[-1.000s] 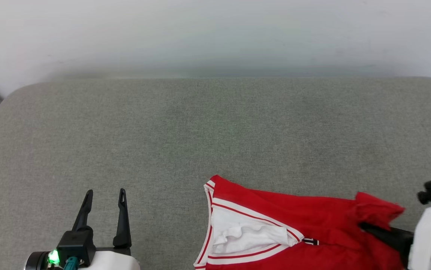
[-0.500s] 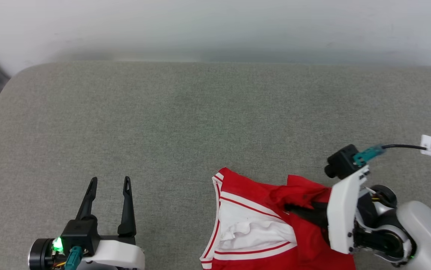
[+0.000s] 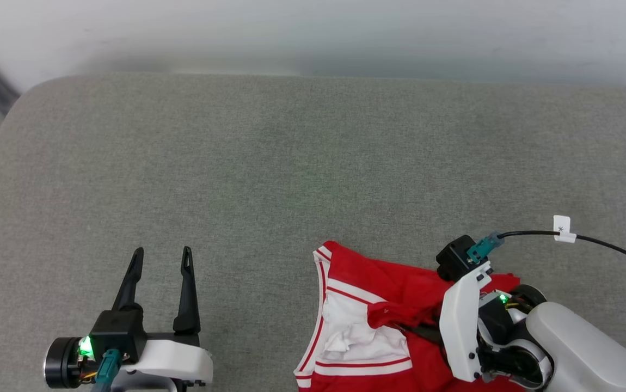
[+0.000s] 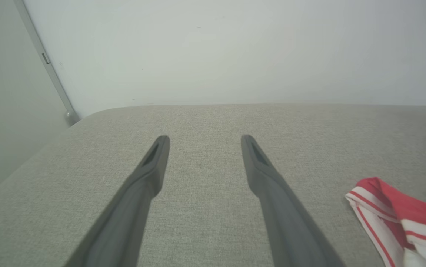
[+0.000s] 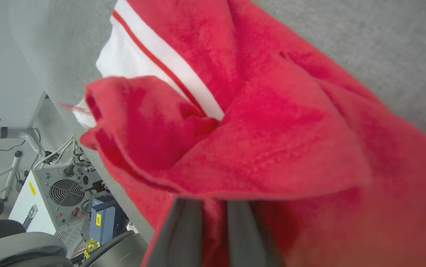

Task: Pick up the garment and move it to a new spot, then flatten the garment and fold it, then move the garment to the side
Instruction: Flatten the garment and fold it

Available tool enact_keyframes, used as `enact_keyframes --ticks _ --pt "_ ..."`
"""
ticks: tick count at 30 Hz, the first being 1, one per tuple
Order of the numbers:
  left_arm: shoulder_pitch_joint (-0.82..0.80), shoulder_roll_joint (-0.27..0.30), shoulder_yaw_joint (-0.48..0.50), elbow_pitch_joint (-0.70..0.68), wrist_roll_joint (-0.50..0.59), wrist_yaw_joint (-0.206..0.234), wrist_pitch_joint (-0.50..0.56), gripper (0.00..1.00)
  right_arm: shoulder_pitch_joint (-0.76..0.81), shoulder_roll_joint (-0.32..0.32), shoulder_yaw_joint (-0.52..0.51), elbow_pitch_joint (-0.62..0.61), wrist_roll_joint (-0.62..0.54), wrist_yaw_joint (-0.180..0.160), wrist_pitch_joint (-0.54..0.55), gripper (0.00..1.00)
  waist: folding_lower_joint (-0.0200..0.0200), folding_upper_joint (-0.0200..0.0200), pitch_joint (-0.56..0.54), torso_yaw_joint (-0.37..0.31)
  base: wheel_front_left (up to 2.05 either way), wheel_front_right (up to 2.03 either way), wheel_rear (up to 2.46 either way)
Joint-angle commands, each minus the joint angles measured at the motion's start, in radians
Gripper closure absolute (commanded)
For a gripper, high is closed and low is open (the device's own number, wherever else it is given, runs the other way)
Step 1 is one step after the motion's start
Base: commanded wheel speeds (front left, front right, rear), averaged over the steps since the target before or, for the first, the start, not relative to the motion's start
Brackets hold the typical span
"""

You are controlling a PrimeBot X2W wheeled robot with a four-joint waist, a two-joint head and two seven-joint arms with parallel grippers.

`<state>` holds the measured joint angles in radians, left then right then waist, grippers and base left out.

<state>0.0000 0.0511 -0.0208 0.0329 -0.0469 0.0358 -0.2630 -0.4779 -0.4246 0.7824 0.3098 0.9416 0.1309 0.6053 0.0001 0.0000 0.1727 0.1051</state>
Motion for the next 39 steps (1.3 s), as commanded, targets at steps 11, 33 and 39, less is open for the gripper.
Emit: enact_keyframes --ticks 11,33,39 --pt "0.044 -0.001 0.011 0.003 0.007 0.006 -0.002 0.00 -0.030 -0.140 -0.060 -0.184 0.002 0.000 -0.193 0.00 -0.0001 0.0000 -0.091 -0.056 0.00 0.00 0.00" --pt "0.095 -0.001 0.015 -0.003 0.001 0.000 -0.002 0.00 0.364 0.159 -0.752 -0.182 -0.637 -0.001 -0.869 0.00 -0.0001 0.0000 -0.162 -0.116 0.00 0.00 0.00" --pt "0.107 -0.001 0.018 -0.011 0.000 -0.001 -0.002 0.00 0.503 0.272 -0.823 -0.290 -0.706 0.000 -0.870 0.00 -0.0001 0.0000 -0.171 -0.117 0.00 0.00 0.00"
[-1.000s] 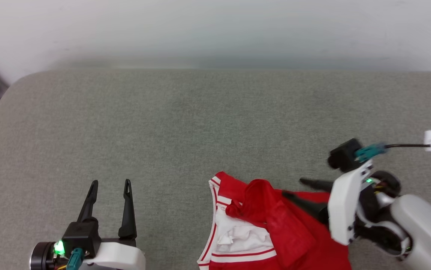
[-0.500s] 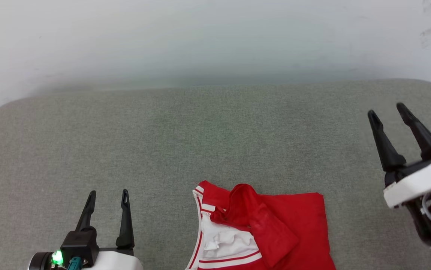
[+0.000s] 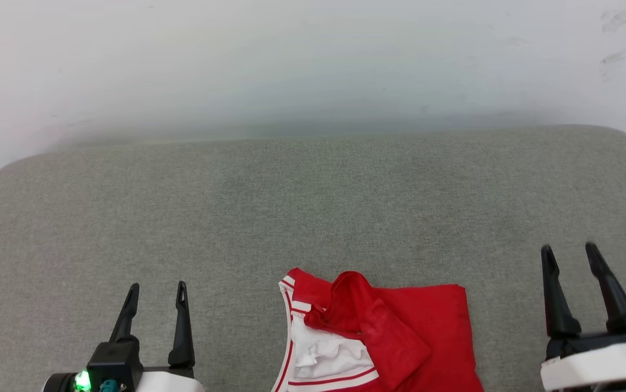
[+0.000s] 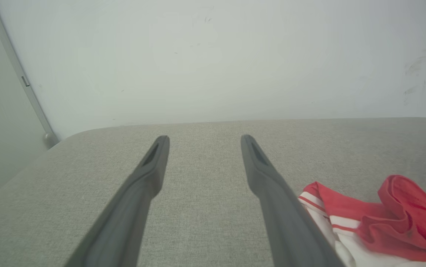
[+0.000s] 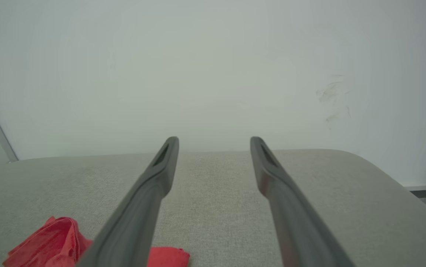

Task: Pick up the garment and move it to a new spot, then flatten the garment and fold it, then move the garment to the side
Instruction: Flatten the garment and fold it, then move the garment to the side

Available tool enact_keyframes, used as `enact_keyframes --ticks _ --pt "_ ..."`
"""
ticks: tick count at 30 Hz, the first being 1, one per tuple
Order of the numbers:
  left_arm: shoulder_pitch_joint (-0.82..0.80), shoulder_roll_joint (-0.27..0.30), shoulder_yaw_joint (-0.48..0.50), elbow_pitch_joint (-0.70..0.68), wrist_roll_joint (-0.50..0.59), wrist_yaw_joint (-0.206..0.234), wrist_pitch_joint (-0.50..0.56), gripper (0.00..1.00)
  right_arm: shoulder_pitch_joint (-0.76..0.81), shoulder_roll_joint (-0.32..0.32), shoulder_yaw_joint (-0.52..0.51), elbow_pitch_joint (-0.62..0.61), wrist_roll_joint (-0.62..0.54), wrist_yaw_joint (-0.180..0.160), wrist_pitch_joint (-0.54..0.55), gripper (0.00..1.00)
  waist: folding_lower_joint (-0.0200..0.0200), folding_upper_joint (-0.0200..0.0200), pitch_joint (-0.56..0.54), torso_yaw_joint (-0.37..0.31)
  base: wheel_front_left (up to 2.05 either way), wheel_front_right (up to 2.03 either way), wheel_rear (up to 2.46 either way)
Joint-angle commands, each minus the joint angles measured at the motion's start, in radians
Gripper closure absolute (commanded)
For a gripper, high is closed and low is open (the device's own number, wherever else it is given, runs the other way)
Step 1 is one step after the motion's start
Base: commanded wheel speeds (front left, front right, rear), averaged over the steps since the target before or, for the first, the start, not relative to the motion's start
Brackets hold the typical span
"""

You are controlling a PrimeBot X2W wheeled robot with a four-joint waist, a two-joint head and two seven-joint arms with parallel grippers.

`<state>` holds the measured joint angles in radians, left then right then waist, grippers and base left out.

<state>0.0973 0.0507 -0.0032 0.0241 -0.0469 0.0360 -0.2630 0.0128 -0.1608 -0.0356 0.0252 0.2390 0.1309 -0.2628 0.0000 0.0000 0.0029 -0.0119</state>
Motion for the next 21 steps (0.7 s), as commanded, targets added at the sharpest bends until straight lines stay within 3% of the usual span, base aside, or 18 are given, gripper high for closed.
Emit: enact_keyframes --ticks 1,11,17,21 --pt "0.012 -0.001 0.001 -0.003 0.000 -0.002 -0.002 0.00 0.031 0.022 -0.013 -0.014 -0.007 0.000 -0.002 0.00 0.0000 0.0000 -0.002 0.001 0.00 0.00 0.00" --pt "0.025 -0.001 0.009 -0.006 -0.002 -0.008 -0.002 0.00 0.137 0.085 -0.031 -0.044 -0.025 0.000 -0.002 0.00 0.0000 0.0000 -0.008 0.004 0.00 0.00 0.00" --pt "0.026 -0.001 0.010 -0.003 -0.003 -0.012 -0.002 0.00 0.118 0.085 -0.024 -0.051 -0.038 0.000 -0.002 0.00 0.0000 0.0000 -0.008 0.007 0.00 0.00 0.00" --pt "0.024 -0.001 0.010 -0.001 -0.004 -0.015 -0.002 0.00 0.067 0.051 -0.021 -0.069 -0.041 0.000 -0.002 0.00 0.0000 0.0000 -0.004 0.011 0.00 0.00 0.00"
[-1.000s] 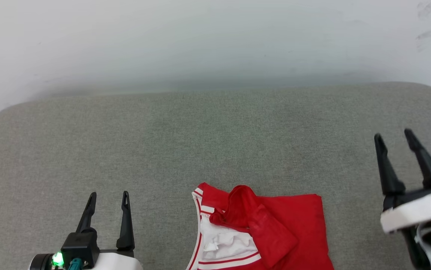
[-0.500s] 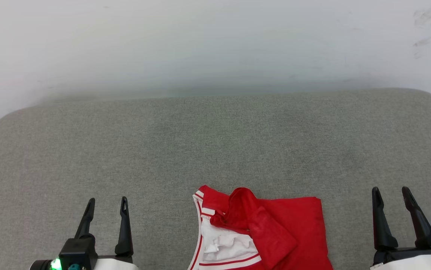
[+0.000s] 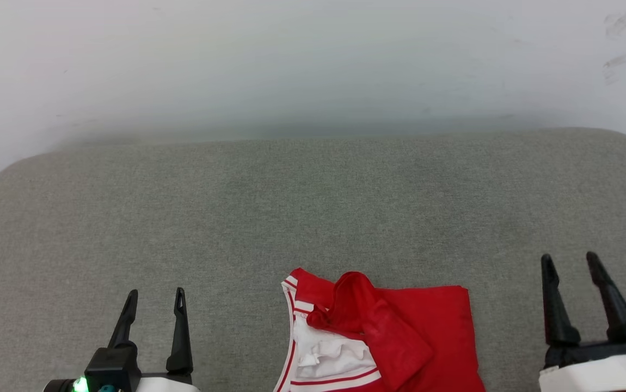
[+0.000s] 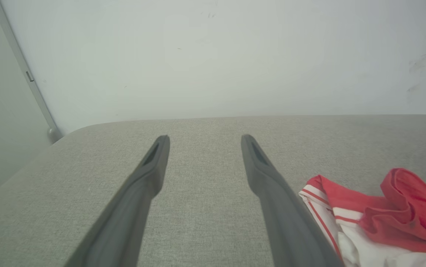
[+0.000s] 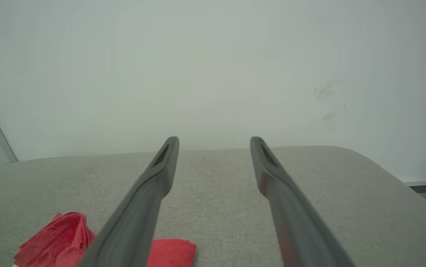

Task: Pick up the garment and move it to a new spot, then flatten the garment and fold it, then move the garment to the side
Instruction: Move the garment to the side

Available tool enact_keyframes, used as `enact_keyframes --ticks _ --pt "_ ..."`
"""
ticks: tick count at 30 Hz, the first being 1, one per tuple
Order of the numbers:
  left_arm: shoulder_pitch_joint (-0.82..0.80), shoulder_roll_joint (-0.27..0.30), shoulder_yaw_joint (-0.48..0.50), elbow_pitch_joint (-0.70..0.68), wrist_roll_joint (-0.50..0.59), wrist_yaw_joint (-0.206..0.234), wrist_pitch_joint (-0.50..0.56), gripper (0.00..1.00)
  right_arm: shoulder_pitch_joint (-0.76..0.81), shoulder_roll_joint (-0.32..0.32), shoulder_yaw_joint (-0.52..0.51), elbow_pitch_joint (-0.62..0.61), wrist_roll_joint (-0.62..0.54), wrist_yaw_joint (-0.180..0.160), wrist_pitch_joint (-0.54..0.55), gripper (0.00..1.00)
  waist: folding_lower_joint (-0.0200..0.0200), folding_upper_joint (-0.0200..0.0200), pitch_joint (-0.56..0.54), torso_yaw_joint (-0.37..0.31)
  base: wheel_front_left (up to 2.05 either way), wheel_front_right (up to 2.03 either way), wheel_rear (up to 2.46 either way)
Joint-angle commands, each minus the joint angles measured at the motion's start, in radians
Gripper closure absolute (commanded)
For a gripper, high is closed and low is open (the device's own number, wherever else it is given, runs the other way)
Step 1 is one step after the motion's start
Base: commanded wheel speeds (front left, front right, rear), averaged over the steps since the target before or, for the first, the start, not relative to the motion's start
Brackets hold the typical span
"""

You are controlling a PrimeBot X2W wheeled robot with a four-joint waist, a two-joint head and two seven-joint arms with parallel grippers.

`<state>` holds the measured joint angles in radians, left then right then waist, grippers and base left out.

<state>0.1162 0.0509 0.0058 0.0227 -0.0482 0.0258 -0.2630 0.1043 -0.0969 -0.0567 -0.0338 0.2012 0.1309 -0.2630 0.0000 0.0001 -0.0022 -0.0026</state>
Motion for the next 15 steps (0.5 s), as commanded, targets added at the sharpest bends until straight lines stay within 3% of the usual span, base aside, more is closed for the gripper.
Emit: enact_keyframes --ticks 1,7,10,15 --pt "0.003 -0.001 0.001 0.001 -0.004 -0.005 -0.002 0.00 -0.042 -0.025 -0.002 -0.017 -0.001 0.000 -0.002 0.00 0.0000 -0.0001 0.003 0.002 0.00 0.00 0.00" --pt "-0.007 -0.001 0.000 0.002 -0.008 -0.005 -0.002 0.00 -0.158 -0.125 0.023 -0.009 0.023 0.000 0.004 0.00 0.0000 -0.0001 0.010 0.005 0.00 0.00 0.00" --pt "-0.006 -0.001 -0.003 0.003 -0.010 -0.005 -0.002 0.00 -0.261 -0.229 0.083 0.010 0.079 0.000 0.152 0.00 0.0000 -0.0001 0.015 0.006 0.00 0.00 0.00" --pt "-0.014 -0.001 -0.007 0.000 -0.014 -0.002 -0.002 0.00 -0.352 -0.351 0.183 0.014 0.258 -0.001 0.488 0.00 0.0000 -0.0001 0.028 0.011 0.00 0.00 0.00"
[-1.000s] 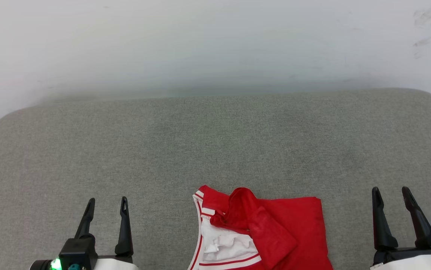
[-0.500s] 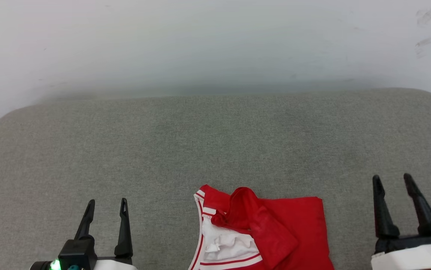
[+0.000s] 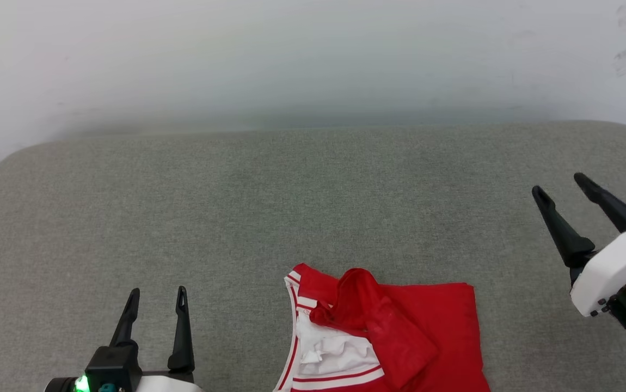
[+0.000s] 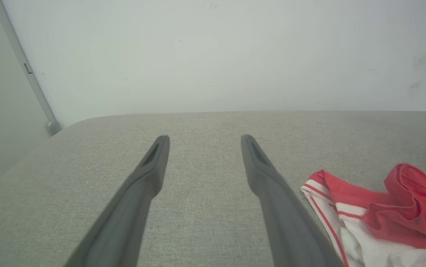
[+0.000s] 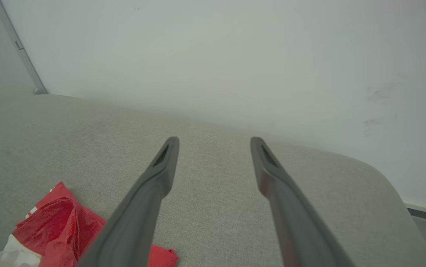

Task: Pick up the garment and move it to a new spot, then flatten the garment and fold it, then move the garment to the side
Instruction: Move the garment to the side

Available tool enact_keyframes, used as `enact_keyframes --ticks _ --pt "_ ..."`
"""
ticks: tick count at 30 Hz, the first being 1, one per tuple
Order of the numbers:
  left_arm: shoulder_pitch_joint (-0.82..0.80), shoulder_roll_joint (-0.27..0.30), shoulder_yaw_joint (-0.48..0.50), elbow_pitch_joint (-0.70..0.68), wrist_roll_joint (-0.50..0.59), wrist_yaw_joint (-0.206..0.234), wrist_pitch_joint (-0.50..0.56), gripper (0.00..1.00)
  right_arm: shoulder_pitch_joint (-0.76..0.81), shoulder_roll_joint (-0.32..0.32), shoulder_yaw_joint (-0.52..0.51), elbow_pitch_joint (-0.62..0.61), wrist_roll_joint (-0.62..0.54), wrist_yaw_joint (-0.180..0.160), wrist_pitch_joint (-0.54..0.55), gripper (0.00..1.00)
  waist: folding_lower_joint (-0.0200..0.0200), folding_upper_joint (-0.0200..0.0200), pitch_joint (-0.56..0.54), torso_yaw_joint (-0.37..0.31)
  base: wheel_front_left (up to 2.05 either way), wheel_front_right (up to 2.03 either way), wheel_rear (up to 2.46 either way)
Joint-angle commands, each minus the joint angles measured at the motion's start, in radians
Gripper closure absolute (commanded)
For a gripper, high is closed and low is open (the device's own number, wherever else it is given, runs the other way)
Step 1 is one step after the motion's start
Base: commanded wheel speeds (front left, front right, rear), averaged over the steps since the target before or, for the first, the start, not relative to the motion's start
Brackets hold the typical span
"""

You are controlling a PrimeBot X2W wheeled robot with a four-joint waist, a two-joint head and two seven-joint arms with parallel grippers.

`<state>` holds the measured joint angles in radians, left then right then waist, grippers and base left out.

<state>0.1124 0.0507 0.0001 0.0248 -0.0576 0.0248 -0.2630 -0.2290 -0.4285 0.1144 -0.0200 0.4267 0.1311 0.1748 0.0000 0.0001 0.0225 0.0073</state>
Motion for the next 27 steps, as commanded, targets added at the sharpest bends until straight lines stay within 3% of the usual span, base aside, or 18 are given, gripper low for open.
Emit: enact_keyframes --ticks 1,2,8,13,19,27 --pt "-0.012 -0.001 -0.002 -0.003 -0.006 0.001 -0.002 0.00 -0.025 -0.041 0.028 0.003 0.070 -0.001 0.118 0.00 0.0000 -0.0001 0.007 0.002 0.00 0.00 0.00" --pt "-0.012 -0.001 -0.002 -0.003 -0.006 0.001 -0.002 0.00 -0.025 -0.041 0.028 0.003 0.070 -0.001 0.118 0.00 0.0000 -0.0001 0.007 0.002 0.00 0.00 0.00" --pt "-0.024 -0.001 -0.010 -0.007 -0.012 0.005 -0.002 0.00 -0.021 -0.123 0.073 0.036 0.329 -0.001 0.488 0.00 0.0000 -0.0001 0.034 0.010 0.00 0.00 0.00" --pt "-0.052 -0.001 -0.019 -0.009 -0.015 0.004 -0.002 0.00 0.024 -0.132 0.072 0.083 0.467 -0.001 0.667 0.00 0.0000 -0.0001 0.072 0.028 0.00 0.00 0.00" --pt "-0.085 -0.001 -0.024 -0.013 -0.014 0.002 -0.002 0.00 0.045 -0.086 0.078 0.134 0.552 -0.001 0.720 0.00 0.0000 -0.0001 0.125 0.054 0.00 0.00 0.00" --pt "-0.132 -0.001 -0.044 -0.013 -0.019 -0.001 -0.002 0.00 0.029 -0.013 0.142 0.212 0.544 -0.001 0.668 0.00 0.0000 -0.0001 0.190 0.087 0.00 0.00 0.00"
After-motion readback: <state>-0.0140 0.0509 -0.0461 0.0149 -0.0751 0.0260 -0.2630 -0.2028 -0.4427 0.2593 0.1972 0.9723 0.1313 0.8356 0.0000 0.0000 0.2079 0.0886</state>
